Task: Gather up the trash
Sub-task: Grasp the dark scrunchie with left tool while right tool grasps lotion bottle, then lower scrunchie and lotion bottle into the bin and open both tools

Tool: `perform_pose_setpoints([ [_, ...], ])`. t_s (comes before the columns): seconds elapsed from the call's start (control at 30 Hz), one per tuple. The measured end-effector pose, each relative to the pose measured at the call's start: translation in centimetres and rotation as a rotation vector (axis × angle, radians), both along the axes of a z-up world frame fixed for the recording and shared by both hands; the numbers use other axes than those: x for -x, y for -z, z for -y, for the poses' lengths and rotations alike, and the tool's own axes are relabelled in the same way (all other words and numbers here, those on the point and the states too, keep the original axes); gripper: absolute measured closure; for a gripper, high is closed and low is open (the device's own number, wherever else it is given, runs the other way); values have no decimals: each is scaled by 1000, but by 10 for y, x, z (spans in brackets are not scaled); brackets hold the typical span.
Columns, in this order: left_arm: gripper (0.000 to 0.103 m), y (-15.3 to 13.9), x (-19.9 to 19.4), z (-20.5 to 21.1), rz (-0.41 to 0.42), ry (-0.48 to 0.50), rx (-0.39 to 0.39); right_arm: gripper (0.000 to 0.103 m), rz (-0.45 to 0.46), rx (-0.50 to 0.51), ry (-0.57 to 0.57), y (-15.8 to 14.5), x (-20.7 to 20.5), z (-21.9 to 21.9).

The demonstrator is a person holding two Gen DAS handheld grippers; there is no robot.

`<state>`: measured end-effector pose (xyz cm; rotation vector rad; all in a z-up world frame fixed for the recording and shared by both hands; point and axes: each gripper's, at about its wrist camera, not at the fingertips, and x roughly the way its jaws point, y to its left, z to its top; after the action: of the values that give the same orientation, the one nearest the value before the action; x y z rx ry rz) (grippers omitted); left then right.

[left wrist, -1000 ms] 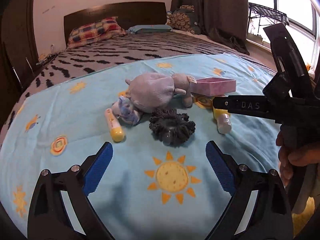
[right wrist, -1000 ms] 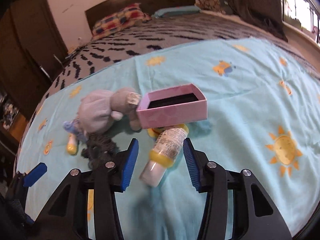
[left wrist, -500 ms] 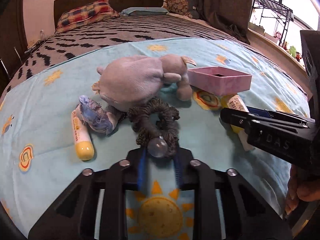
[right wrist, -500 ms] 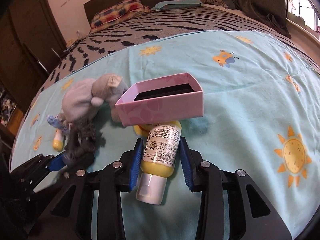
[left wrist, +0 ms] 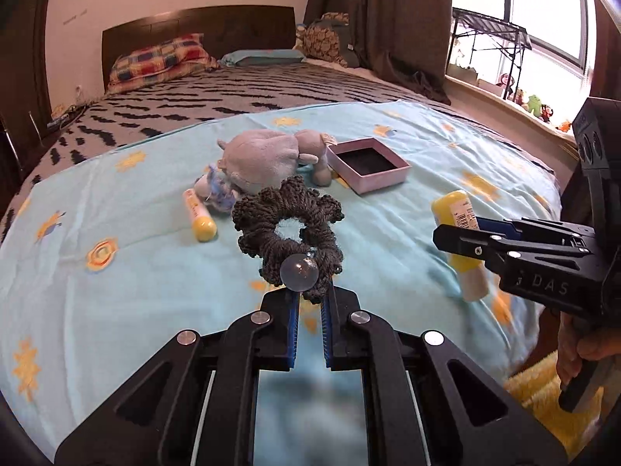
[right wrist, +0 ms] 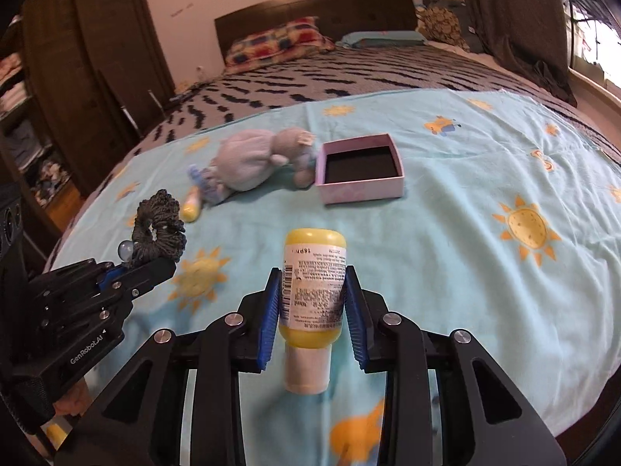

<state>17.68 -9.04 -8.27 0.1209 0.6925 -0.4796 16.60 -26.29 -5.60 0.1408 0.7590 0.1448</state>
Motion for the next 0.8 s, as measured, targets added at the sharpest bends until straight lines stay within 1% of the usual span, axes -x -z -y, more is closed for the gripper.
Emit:
perform_pose_setpoints([
  [0.13,95,-9,41,-19,14,-16,19,71,63,1,-35,-13,37,-8],
  [0.27,94,-11,87,-31,56,-10,2,71,116,-16,-68,-20,75,-13],
  [0.33,94,-7,107,-33,64,3,-7,71,121,-24,-84,-18,89,-18],
  [0.43,94,5,135,-36,64,14,-26,71,106,-28,-106,-6,107,-25],
  [0.5,94,16,148,-38,34,17,-22,71,87,-34,-117,4,116,-30],
  [0.6,94,33,162,-43,-7,14,-20,71,42,-73,-133,22,126,-35],
  [0.73,94,63,174,-45,-90,1,-33,71,-13,-60,-137,47,139,-45],
  [0.8,94,77,177,-49,-136,-6,-24,71,-45,-80,-141,58,144,-48],
])
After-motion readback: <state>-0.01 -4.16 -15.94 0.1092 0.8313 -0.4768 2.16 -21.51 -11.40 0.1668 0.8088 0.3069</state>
